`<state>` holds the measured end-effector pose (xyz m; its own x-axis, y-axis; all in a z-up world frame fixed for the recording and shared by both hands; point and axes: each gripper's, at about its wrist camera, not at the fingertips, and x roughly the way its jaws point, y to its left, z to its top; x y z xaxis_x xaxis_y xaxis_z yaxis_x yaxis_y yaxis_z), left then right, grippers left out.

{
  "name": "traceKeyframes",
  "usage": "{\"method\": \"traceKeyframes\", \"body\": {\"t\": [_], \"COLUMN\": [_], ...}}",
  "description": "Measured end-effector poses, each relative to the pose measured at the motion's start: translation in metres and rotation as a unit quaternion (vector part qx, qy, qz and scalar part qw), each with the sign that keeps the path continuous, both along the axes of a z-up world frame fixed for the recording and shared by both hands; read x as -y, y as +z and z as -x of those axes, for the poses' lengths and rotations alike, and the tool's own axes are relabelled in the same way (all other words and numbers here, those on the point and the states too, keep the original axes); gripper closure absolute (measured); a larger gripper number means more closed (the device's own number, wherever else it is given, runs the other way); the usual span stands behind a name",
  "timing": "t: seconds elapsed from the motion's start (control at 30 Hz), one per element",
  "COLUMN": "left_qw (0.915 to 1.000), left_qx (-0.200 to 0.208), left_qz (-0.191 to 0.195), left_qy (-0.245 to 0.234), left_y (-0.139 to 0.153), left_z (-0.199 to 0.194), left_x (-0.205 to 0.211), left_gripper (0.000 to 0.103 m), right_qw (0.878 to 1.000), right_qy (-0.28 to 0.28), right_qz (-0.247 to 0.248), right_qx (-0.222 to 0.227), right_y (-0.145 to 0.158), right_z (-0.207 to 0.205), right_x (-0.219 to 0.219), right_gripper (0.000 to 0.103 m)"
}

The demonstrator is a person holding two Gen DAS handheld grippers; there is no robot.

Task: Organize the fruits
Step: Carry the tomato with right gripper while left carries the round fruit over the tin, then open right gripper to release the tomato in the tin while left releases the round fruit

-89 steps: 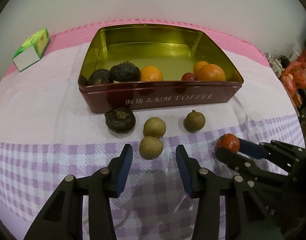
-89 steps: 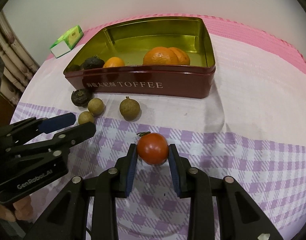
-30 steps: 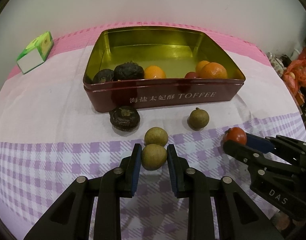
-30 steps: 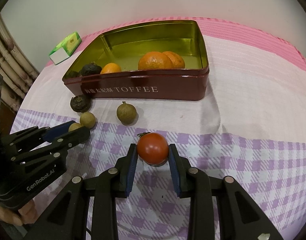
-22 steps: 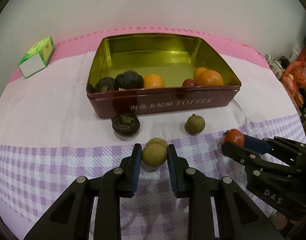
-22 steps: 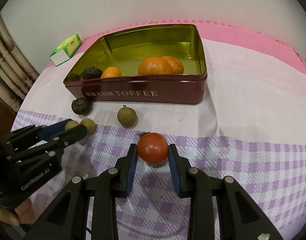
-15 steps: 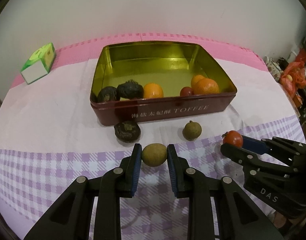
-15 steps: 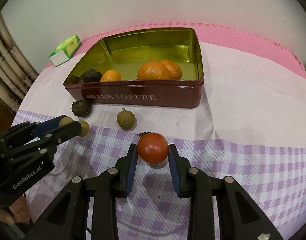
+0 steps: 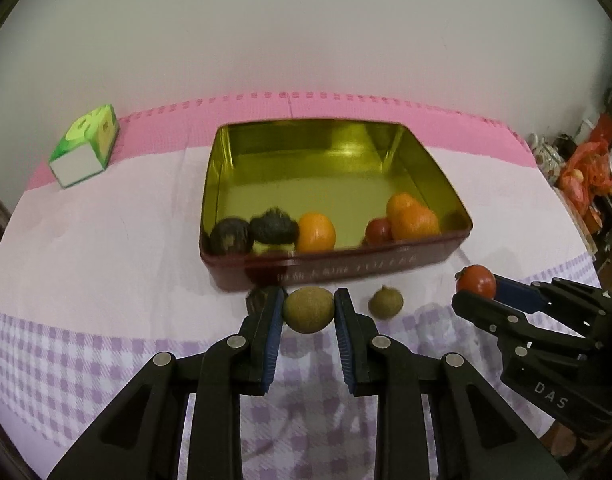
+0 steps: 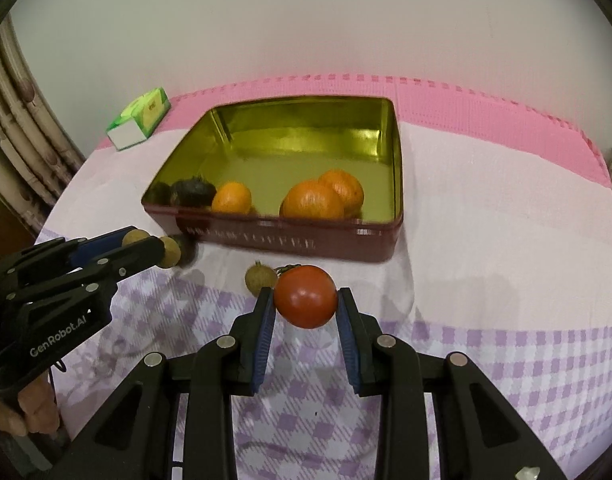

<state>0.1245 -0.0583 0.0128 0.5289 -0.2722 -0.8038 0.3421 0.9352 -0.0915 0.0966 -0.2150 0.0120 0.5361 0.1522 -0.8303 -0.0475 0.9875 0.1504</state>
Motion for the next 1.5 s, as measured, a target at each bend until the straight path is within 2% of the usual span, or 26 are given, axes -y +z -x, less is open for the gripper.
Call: {"method": "traceKeyframes", "body": {"t": [0.3, 0.4, 0.77, 1.07, 1.23, 1.5], "left_qw": [0.9999, 0.9998, 0.9994, 0.9995, 0.9995, 0.9995], "left_qx": [0.009, -0.004, -0.014, -0.021, -0.016, -0.018], "left_qz": [0.006, 0.010, 0.005, -0.004, -0.020, -0.018], "left_qy": [0.012, 0.019, 0.030, 0.024, 0.019, 0.017], "left_y": [0.013, 0.008, -0.002, -0.013, -0.018, -0.019], "left_z": [-0.030, -0.043, -0.071, -0.076, -0.076, -0.072], "left_x": [-0.003, -0.004, -0.001, 0.010, 0.017, 0.017], "left_gripper": [0.076, 0.076, 0.076, 0.076, 0.076, 0.076], "right_qw": [1.000, 1.000, 1.000, 1.000, 1.000, 1.000], "right_qy": [0.003, 0.001, 0.000, -0.003, 0.002, 0.000], "right_qz": [0.006, 0.006, 0.019, 0.019, 0.023, 0.015], "right_qx": [0.015, 0.011, 0.004, 0.000, -0.002, -0.005], "right_y": [0.018, 0.017, 0.007, -0.001, -0.003, -0.007], "right_z": [-0.030, -0.039, -0.070, -0.083, -0.085, -0.089], "right_x": [0.002, 0.002, 0.003, 0.001, 0.000, 0.002], "right_gripper": [0.074, 0.074, 0.074, 0.074, 0.074, 0.074]}}
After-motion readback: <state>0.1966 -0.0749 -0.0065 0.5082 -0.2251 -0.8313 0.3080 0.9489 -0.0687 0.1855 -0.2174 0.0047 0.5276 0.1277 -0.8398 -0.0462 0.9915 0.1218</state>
